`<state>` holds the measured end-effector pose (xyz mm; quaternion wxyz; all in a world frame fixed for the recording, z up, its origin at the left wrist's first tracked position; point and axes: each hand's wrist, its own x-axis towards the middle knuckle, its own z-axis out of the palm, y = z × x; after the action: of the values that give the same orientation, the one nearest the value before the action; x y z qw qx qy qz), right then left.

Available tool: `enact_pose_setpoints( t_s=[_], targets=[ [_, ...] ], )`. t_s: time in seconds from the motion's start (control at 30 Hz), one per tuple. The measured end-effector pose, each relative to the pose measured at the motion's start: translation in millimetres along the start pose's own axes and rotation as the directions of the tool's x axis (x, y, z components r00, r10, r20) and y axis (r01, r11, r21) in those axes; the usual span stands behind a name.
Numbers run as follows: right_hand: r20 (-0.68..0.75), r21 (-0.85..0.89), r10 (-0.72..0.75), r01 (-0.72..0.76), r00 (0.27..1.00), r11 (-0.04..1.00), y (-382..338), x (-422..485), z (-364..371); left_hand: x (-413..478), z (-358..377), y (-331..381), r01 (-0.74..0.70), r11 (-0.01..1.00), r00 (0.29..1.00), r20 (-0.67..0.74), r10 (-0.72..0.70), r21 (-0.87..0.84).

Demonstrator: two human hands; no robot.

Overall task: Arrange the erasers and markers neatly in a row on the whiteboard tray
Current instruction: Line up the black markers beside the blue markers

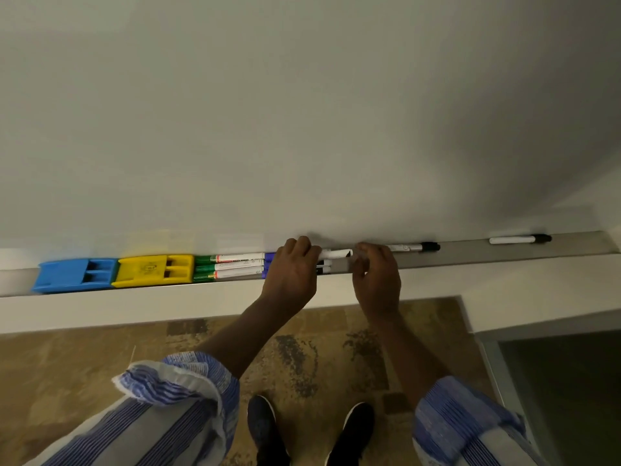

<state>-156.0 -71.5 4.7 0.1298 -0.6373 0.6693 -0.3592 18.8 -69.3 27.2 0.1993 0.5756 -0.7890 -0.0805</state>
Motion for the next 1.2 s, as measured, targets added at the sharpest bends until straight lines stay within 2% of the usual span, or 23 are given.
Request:
enact_pose_setpoints(
  t_s=[0.17, 0.3, 0.47, 0.67, 1.0, 1.2],
  targets=[
    [-0.05, -0.171, -0.023, 0.014, 0.998, 0.985, 34.7, 17.5, -32.2, 13.7, 21.7, 19.5, -0.089, 0.993, 0.993, 0.082, 0.083, 0.08],
    [0.079, -0.362, -0.051, 0.077, 0.996, 0.929, 57.9, 29.3, -46.5, 24.3, 32.5, 36.2, -0.133, 0.986, 0.986, 0.119, 0.121, 0.104],
    [0.171, -0.468, -0.109, 0.178, 0.979, 0.865, 80.3, 36.1, -57.7, 31.0, 43.0, 51.5, -0.159, 0.981, 0.976, 0.165, 0.14, 0.107],
    [0.179, -0.493, -0.14, 0.211, 0.974, 0.844, 92.9, 45.5, -64.2, 39.3, 53.5, 63.4, -0.177, 0.98, 0.972, 0.173, 0.16, 0.091],
    [0.207, -0.537, -0.096, 0.195, 0.974, 0.821, 105.1, 50.5, -67.0, 42.0, 60.7, 66.2, -0.168, 0.982, 0.966, 0.213, 0.147, 0.087],
    [0.201, -0.604, -0.126, 0.224, 0.971, 0.765, 105.2, 53.5, -66.8, 37.2, 56.6, 45.6, -0.152, 0.984, 0.978, 0.16, 0.136, 0.092]
  ],
)
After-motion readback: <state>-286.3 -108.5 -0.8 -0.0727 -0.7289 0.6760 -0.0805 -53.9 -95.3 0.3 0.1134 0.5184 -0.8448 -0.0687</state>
